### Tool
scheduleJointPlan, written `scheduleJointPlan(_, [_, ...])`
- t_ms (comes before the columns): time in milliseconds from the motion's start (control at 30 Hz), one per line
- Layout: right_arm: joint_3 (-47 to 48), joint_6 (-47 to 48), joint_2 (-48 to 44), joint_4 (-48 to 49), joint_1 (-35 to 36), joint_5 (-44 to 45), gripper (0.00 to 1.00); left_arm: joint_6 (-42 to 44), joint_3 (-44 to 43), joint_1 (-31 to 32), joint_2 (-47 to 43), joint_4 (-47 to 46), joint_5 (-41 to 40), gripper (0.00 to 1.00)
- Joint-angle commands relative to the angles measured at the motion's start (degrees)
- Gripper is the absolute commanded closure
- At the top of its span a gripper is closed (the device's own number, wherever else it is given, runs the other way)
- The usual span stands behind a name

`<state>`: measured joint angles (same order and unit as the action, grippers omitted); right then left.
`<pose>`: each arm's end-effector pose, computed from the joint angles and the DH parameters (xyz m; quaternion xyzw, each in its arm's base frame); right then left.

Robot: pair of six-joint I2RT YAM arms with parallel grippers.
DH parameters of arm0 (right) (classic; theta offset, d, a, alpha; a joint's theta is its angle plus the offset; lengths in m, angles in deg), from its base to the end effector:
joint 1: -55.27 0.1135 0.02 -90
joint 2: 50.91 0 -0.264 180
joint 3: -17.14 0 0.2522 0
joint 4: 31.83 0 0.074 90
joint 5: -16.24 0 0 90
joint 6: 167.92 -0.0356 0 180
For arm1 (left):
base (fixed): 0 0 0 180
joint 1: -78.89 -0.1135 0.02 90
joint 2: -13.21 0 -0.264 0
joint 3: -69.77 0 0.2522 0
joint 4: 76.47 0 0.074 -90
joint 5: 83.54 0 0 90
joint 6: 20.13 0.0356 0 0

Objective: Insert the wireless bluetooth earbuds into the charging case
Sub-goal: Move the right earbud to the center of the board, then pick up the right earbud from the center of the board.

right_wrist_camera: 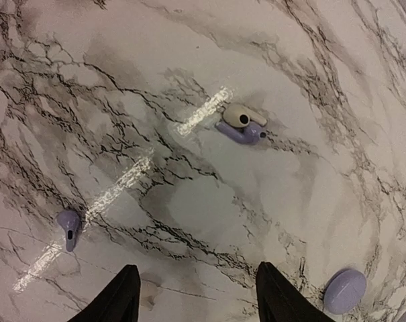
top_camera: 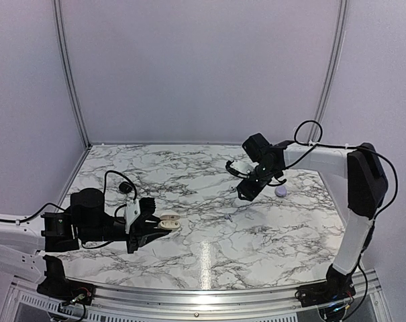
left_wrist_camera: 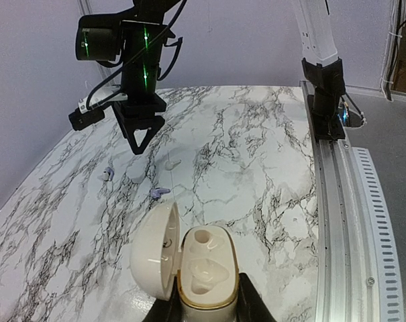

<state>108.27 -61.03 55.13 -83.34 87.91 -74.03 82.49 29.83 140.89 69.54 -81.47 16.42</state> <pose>0.3203 0.2054 0.2019 -0.4105 0.8887 0.0303 0.2021 0.0990 -0.1993 0.2405 0.5110 0.5798 -0.3246 0.5453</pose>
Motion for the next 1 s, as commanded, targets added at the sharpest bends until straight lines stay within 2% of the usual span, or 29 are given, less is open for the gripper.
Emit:
scheduleJointPlan(0, [4.52, -2.36, 0.6, -7.87, 2.33, -0.67, 0.41, -0.49, -1.77, 0.32, 0.0, 0.13, -0.02, 1.0])
scheduleJointPlan(367, [7.11, -3.58, 6.61, -14.6, 4.87, 7.34, 0.44, -0.6, -1.6, 0.32, -0.51, 0.13, 0.33, 1.0])
scheduleJointPlan(967, [8.24, -3.59, 10.52, -16.45, 5.41, 6.1, 0.55, -0.4, -1.43, 0.32, -1.41, 0.13, 0.28, 1.0])
